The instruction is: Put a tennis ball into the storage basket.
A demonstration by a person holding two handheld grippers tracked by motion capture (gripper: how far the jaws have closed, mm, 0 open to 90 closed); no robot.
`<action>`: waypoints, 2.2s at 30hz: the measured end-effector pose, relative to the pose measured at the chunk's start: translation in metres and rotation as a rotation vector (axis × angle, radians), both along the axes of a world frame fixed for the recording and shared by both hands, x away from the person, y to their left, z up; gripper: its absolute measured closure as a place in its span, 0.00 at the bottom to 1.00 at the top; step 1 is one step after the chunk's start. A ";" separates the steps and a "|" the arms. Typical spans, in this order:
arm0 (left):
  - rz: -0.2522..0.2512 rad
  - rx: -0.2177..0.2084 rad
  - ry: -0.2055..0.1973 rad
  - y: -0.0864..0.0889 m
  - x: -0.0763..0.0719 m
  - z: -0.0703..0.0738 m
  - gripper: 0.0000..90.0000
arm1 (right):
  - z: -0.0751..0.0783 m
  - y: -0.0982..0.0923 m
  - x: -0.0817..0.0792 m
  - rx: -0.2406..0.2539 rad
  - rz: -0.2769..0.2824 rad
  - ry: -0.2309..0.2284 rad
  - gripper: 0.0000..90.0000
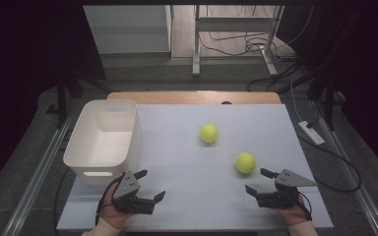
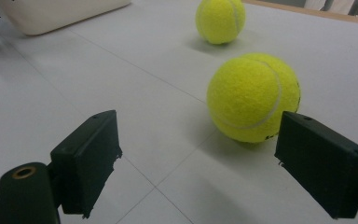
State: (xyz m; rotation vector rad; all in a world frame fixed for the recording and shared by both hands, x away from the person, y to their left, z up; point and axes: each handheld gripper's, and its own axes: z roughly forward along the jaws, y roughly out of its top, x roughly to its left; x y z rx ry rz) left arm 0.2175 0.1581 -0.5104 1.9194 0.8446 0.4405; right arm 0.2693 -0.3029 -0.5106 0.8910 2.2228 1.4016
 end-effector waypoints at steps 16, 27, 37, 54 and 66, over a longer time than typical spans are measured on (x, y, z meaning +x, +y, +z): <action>0.014 0.019 0.022 -0.013 0.007 0.009 0.08 | 0.002 0.002 0.000 0.005 0.001 -0.016 0.16; 0.000 0.026 0.053 -0.025 0.014 0.011 0.08 | 0.002 0.002 0.002 0.003 0.008 -0.018 0.16; -0.008 0.030 0.059 -0.031 0.021 0.014 0.08 | 0.002 0.001 0.001 -0.004 0.005 -0.022 0.16; -0.026 0.042 0.058 -0.047 0.032 0.021 0.08 | 0.002 0.000 0.000 -0.007 0.004 -0.025 0.16; -0.029 0.019 0.074 -0.045 0.040 0.028 0.08 | 0.001 0.000 0.002 0.006 -0.009 -0.017 0.16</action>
